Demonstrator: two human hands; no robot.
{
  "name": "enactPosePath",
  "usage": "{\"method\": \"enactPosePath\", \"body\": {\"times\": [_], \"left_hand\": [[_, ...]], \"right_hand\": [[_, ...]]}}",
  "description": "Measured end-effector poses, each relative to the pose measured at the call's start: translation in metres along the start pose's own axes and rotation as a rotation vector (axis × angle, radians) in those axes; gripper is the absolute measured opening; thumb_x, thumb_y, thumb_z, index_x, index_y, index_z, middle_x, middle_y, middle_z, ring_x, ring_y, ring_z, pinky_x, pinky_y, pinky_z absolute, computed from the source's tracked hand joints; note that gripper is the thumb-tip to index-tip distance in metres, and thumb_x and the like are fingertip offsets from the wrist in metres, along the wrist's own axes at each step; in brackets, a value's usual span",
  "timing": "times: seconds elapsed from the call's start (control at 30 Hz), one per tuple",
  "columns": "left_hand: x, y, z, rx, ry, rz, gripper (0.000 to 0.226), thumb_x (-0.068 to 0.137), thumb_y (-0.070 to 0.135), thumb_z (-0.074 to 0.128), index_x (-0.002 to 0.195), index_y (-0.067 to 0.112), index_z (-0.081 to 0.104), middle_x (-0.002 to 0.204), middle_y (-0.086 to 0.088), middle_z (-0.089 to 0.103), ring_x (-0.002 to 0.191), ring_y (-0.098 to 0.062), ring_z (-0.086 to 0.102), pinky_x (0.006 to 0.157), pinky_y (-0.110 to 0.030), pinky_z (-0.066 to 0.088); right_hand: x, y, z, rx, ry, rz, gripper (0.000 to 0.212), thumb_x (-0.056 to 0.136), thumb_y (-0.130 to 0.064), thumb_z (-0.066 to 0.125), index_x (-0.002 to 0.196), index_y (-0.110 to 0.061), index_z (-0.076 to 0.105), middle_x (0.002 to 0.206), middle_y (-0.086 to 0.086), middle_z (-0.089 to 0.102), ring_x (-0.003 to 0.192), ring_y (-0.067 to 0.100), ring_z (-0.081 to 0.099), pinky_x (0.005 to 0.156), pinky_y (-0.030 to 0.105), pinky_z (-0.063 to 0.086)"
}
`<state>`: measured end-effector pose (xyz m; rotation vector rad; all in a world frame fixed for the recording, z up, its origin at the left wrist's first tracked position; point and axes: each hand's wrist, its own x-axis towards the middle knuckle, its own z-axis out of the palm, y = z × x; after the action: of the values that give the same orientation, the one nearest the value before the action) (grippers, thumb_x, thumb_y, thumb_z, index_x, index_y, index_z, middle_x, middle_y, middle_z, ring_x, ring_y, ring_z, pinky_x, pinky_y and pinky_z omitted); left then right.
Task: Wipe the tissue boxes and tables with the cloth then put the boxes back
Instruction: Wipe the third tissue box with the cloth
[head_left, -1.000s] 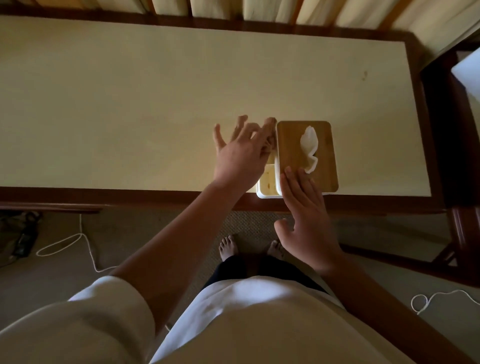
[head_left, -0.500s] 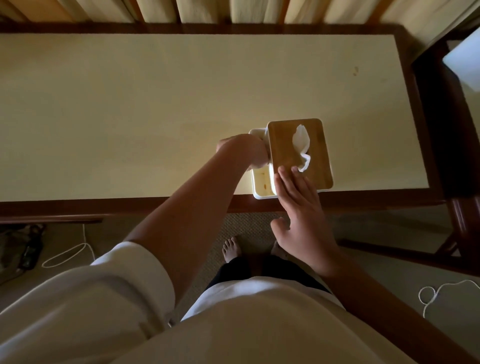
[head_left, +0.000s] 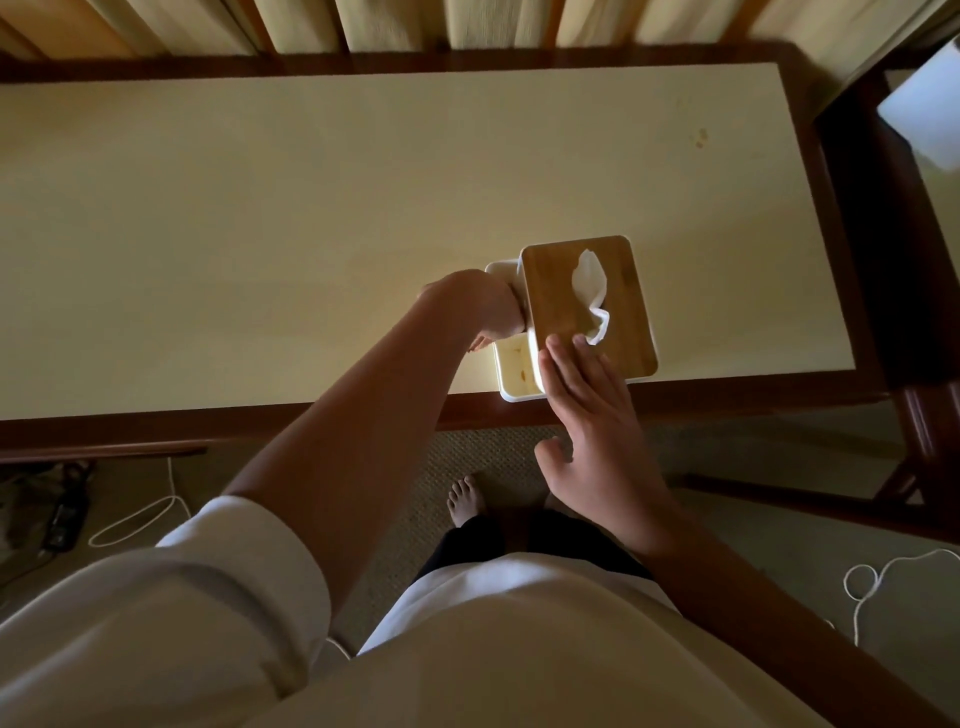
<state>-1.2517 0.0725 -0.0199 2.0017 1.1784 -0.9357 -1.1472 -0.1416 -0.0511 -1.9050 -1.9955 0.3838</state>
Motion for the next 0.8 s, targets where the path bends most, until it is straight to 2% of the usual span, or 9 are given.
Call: {"method": "enactPosePath", "body": {"times": [0.13, 0.27, 0.3, 0.4, 0.47, 0.53, 0.63, 0.73, 0.8], "left_hand": [[-0.003, 0.004, -0.005, -0.03, 0.039, 0.011, 0.022, 0.099, 0.021, 0.055, 0.102, 0.01, 0.074, 0.096, -0.006, 0.072, 0.077, -0.024, 0.074, 0.093, -0.044, 0.061], [-0.004, 0.007, 0.0, -0.093, 0.083, -0.005, 0.033, 0.099, 0.029, 0.049, 0.078, 0.012, 0.068, 0.071, -0.003, 0.071, 0.075, -0.022, 0.073, 0.09, -0.039, 0.06], [-0.007, 0.007, 0.004, -0.118, 0.146, -0.007, 0.036, 0.099, 0.035, 0.048, 0.079, 0.013, 0.069, 0.069, 0.002, 0.07, 0.079, -0.02, 0.071, 0.085, -0.035, 0.058], [-0.017, 0.001, 0.027, -0.22, 0.409, -0.021, 0.03, 0.1, 0.042, 0.048, 0.1, 0.025, 0.073, 0.092, 0.005, 0.066, 0.091, -0.022, 0.065, 0.073, -0.033, 0.051], [-0.025, -0.01, 0.044, -0.483, 0.578, 0.053, 0.021, 0.096, 0.039, 0.056, 0.095, 0.03, 0.075, 0.09, 0.007, 0.071, 0.086, -0.02, 0.069, 0.066, -0.031, 0.052], [-0.039, -0.022, 0.053, -0.902, 0.714, 0.183, 0.018, 0.092, 0.028, 0.061, 0.094, 0.031, 0.079, 0.094, 0.009, 0.077, 0.086, -0.016, 0.073, 0.067, -0.032, 0.056], [-0.056, -0.047, 0.053, -1.502, 0.775, 0.298, 0.023, 0.102, 0.01, 0.056, 0.103, 0.012, 0.079, 0.11, -0.003, 0.08, 0.093, -0.023, 0.076, 0.068, -0.038, 0.059], [-0.064, -0.069, 0.051, -1.802, 0.835, 0.196, 0.027, 0.111, 0.023, 0.052, 0.113, 0.009, 0.075, 0.102, -0.014, 0.079, 0.08, -0.028, 0.073, 0.063, -0.041, 0.057], [-0.064, -0.079, 0.055, -1.865, 0.914, 0.15, 0.027, 0.111, 0.029, 0.053, 0.118, 0.013, 0.073, 0.103, -0.007, 0.079, 0.09, -0.024, 0.076, 0.074, -0.046, 0.061]], "right_hand": [[0.0, -0.002, 0.0, -0.024, -0.004, 0.005, 0.084, 0.086, -0.014, 0.065, 0.161, -0.006, 0.03, 0.172, 0.007, 0.021, 0.161, 0.025, 0.008, 0.13, 0.049, 0.012], [0.0, -0.005, -0.002, -0.092, -0.014, 0.011, 0.085, 0.085, -0.015, 0.065, 0.162, -0.005, 0.029, 0.172, 0.008, 0.019, 0.161, 0.025, 0.007, 0.131, 0.047, 0.011], [0.0, -0.006, -0.002, -0.101, -0.014, 0.011, 0.086, 0.085, -0.015, 0.065, 0.162, -0.005, 0.028, 0.172, 0.008, 0.019, 0.161, 0.025, 0.007, 0.13, 0.048, 0.012], [0.0, -0.007, -0.001, -0.096, 0.011, 0.012, 0.085, 0.084, -0.013, 0.065, 0.161, -0.004, 0.03, 0.171, 0.009, 0.021, 0.161, 0.026, 0.01, 0.129, 0.05, 0.016], [-0.001, -0.006, 0.0, -0.091, 0.019, 0.008, 0.085, 0.084, -0.012, 0.065, 0.161, -0.004, 0.031, 0.171, 0.009, 0.022, 0.16, 0.026, 0.012, 0.129, 0.051, 0.017], [-0.001, -0.006, 0.001, -0.086, 0.021, 0.004, 0.085, 0.084, -0.011, 0.065, 0.161, -0.004, 0.03, 0.171, 0.009, 0.022, 0.16, 0.026, 0.012, 0.129, 0.052, 0.018], [-0.001, -0.006, 0.002, -0.08, 0.032, 0.004, 0.085, 0.084, -0.011, 0.066, 0.161, -0.004, 0.031, 0.171, 0.009, 0.023, 0.16, 0.026, 0.013, 0.128, 0.052, 0.018], [-0.001, -0.006, 0.003, -0.087, 0.039, 0.005, 0.085, 0.084, -0.011, 0.067, 0.161, -0.004, 0.031, 0.171, 0.008, 0.022, 0.16, 0.026, 0.013, 0.129, 0.051, 0.016], [-0.001, -0.006, 0.004, -0.093, 0.034, 0.009, 0.085, 0.085, -0.012, 0.068, 0.161, -0.004, 0.031, 0.171, 0.009, 0.022, 0.16, 0.026, 0.012, 0.129, 0.051, 0.016]]}}
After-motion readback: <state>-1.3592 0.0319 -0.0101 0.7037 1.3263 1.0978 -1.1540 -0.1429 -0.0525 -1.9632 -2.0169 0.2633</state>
